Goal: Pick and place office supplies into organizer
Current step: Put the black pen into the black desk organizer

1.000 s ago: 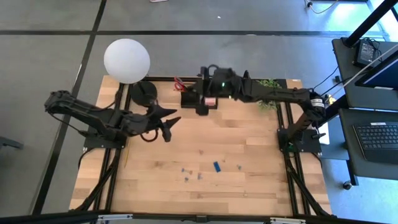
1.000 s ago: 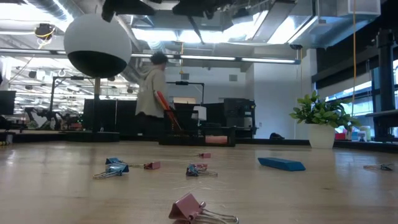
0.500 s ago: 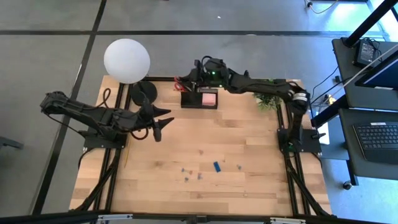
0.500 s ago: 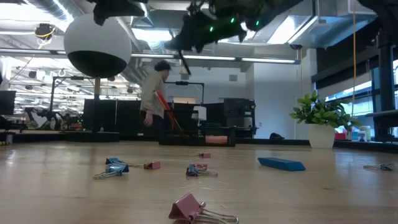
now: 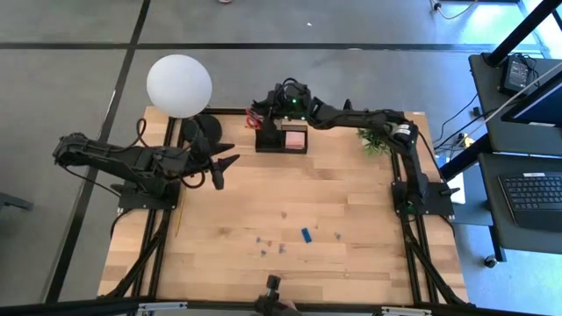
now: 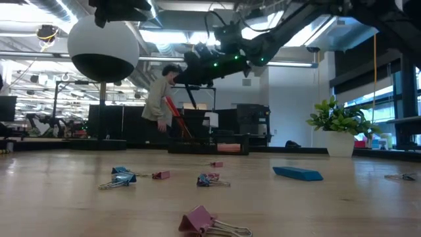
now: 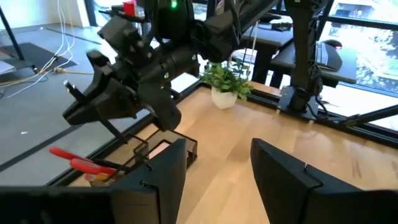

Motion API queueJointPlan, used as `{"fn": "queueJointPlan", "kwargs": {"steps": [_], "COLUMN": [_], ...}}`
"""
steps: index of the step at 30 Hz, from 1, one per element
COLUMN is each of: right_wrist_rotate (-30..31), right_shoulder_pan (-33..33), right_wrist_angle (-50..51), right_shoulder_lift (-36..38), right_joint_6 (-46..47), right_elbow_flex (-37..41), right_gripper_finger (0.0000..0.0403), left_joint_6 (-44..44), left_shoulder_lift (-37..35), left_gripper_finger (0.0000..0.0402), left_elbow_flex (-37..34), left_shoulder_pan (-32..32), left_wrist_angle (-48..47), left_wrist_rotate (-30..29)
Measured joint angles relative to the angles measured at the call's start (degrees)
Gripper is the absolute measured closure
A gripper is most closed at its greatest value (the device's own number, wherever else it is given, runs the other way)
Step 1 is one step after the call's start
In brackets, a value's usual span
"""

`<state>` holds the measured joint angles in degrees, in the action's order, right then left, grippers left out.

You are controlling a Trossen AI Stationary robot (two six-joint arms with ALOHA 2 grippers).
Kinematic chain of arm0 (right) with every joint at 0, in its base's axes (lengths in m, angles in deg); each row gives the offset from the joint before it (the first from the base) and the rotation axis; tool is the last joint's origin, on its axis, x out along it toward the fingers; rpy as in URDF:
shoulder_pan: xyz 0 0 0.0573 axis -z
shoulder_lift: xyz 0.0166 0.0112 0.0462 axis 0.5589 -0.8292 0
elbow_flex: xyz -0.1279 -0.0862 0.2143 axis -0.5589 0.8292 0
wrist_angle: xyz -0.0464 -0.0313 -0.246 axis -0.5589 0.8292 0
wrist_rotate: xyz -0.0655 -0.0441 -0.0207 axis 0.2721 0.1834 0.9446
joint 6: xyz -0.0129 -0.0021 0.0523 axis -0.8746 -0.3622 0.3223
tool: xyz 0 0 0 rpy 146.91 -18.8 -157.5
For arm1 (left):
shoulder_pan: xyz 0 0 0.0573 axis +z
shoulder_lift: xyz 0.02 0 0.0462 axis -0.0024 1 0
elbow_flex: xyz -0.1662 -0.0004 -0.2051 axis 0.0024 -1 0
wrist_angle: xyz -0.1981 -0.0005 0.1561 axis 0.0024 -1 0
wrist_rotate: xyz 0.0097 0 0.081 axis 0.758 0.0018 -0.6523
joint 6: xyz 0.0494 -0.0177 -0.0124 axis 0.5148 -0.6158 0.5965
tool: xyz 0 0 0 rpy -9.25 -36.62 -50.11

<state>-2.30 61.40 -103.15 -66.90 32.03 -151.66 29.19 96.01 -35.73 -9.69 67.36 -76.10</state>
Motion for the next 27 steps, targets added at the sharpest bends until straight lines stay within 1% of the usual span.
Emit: {"fn": "queueJointPlan", "kwargs": {"steps": [10,19,22,27], "right_wrist_rotate": [0.3,4.51,4.51,4.54], "right_shoulder_pan": [0.19,0.35,0.35,0.33], "right_wrist_angle": [0.73,7.92,9.71,9.66], "right_shoulder_lift": [-4.19,-4.12,-4.12,-4.12], "right_joint_6": [0.29,0.09,0.09,-0.01], "right_elbow_flex": [0.0,0.0,0.0,0.0], "right_gripper_finger": [0.0353,0.0353,0.0353,0.0348], "left_joint_6": [-0.01,0.0,0.0,-0.06], "left_shoulder_lift": [0.02,0.02,0.03,0.04], "left_gripper_finger": [0.0229,0.0229,0.0229,0.0229], "left_elbow_flex": [0.02,0.02,0.02,0.02], "left_shoulder_pan": [1.85,1.85,1.85,1.85], "left_wrist_angle": [-1.39,-1.35,-1.35,-1.33], "left_wrist_rotate": [0.05,0.07,0.07,0.07]}}
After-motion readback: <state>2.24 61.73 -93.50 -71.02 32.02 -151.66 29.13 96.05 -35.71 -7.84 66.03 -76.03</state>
